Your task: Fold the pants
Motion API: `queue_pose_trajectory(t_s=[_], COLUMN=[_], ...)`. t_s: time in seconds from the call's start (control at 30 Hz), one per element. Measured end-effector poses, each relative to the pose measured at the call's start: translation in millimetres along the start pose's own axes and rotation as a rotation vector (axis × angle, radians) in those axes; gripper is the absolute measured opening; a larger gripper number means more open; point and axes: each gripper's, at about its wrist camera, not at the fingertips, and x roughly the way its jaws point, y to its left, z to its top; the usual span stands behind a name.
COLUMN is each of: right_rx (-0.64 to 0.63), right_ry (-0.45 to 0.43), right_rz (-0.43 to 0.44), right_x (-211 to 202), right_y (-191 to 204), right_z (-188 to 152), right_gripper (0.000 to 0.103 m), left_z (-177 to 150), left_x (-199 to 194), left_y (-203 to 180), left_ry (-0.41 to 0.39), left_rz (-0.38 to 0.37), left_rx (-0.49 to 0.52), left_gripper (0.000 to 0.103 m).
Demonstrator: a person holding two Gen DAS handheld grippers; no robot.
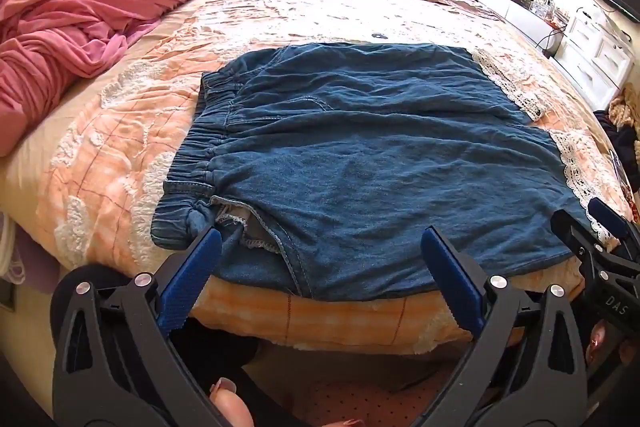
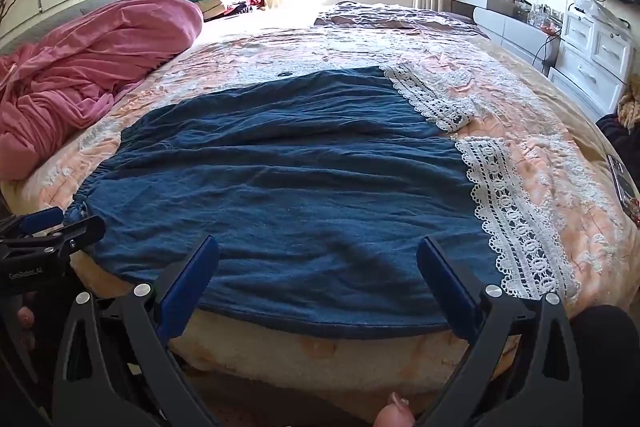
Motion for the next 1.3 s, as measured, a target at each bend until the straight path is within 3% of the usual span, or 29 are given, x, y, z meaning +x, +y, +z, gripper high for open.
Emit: queue_pose_trajectory(t_s=[1.3], right_rx=[-0.028], right_ry=[-0.014], right_rz=[-0.031], right_x=[-3.8], right_y=[11.3], right_z=[-1.5], right_gripper=[0.099], left_z=[1.9], left_x=[-1.1], left_y=[-4.1], left_ry=[-0.016], left_rz=[-0.014], left_rx=[0.013], left_gripper=[0.094])
